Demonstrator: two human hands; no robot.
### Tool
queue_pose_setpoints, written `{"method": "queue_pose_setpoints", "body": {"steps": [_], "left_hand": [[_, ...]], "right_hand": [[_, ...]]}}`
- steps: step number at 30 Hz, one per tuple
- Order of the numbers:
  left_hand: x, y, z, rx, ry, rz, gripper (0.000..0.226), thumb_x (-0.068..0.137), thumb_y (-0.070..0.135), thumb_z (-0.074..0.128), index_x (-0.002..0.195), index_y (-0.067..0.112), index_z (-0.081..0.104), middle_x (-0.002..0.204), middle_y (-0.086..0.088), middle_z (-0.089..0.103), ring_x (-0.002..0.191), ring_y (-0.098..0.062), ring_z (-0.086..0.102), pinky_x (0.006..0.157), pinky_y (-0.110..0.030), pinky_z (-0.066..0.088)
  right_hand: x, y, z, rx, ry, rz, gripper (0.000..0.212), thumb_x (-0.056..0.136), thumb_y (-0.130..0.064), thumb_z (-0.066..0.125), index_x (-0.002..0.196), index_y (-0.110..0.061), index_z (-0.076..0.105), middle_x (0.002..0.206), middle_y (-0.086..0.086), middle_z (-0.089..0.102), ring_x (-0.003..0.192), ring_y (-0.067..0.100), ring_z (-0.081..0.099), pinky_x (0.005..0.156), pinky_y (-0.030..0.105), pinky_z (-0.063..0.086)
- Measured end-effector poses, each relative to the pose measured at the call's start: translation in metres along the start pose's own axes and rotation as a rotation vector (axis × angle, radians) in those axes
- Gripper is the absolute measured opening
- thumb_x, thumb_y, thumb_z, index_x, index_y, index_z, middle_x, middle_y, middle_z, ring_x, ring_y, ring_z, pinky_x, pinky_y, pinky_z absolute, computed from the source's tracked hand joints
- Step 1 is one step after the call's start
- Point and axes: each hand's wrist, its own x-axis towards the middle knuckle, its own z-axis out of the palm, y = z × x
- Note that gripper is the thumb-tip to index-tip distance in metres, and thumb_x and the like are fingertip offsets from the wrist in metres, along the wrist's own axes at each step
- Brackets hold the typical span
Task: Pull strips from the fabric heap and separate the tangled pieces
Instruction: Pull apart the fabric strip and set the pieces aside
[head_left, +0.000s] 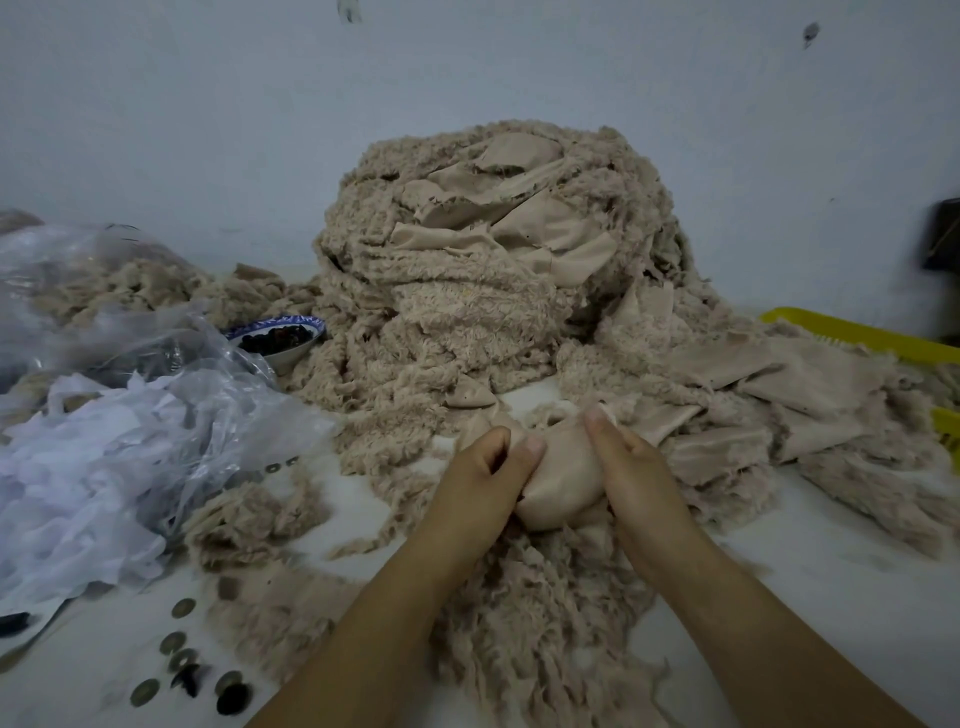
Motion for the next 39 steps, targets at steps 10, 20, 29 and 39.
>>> {"method": "queue_pose_setpoints", "body": {"steps": [10,20,29,39], "left_hand": [[0.001,0.002,-0.001,-0.064,0.165,0.125,0.050,0.102,0.033,0.055,0.058,0.030,0.033,0.056,0.012,0.032,0.052,-0.005,0.031,0.050,-0.018,0.028],[0.004,0.005,-0.001,-0.448,0.326,-0.192,0.045,0.099,0.032,0.059,0.055,0.026,0.051,0.060,0.001,0.048,0.061,-0.020,0.044,0.063,-0.035,0.036],[0.010,0.010,-0.021,-0.863,0.397,-0.331,0.040,0.104,0.041,0.046,0.114,0.011,0.070,0.103,-0.008,0.077,0.090,-0.021,0.075,0.068,-0.033,0.061],[0.008,0.010,-0.010,-0.847,0.214,-0.349,0.064,0.091,0.055,0.048,0.130,0.007,0.062,0.121,-0.016,0.071,0.112,-0.029,0.069,0.093,-0.043,0.056]], "right_hand": [[0.003,-0.005,0.000,0.332,0.100,0.064,0.029,0.096,-0.027,0.052,0.075,-0.015,0.069,0.070,0.005,0.069,0.060,0.017,0.066,0.053,0.028,0.052],[0.008,0.000,0.001,0.339,0.078,0.056,0.025,0.103,-0.031,0.050,0.098,-0.010,0.064,0.059,0.001,0.065,0.046,0.009,0.056,0.043,0.021,0.046],[0.010,-0.004,-0.015,0.154,0.093,-0.059,0.032,0.104,-0.036,0.045,0.097,-0.018,0.071,0.083,-0.002,0.073,0.048,0.007,0.056,0.045,0.021,0.045],[-0.004,0.004,0.006,-0.253,-0.164,-0.177,0.050,0.077,-0.076,0.049,0.066,-0.027,0.054,0.063,-0.007,0.053,0.058,0.008,0.051,0.059,0.028,0.041]]}}
